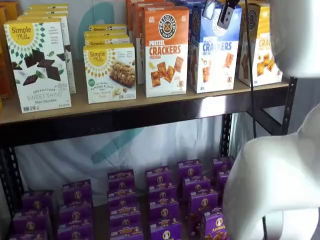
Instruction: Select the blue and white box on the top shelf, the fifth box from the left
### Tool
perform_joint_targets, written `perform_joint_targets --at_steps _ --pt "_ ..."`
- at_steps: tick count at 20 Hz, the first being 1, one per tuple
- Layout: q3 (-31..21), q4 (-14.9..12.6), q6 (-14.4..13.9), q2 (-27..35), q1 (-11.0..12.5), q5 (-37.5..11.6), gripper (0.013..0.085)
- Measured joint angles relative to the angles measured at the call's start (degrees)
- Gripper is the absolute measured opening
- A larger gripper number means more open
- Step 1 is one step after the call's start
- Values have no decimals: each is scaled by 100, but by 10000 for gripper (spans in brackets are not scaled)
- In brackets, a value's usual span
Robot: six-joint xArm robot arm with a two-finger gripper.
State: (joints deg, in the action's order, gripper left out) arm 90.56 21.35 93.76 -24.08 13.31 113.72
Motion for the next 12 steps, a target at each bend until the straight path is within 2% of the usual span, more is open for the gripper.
perform_joint_targets --at_steps 3,6,9,12 --pt "88 67 62 105 101 218 850" --pt "-15 144 148 50 214 160 850" --pt "-278 367 218 -137 368 -146 850" --pt "-656 650 272 -419 516 -669 850"
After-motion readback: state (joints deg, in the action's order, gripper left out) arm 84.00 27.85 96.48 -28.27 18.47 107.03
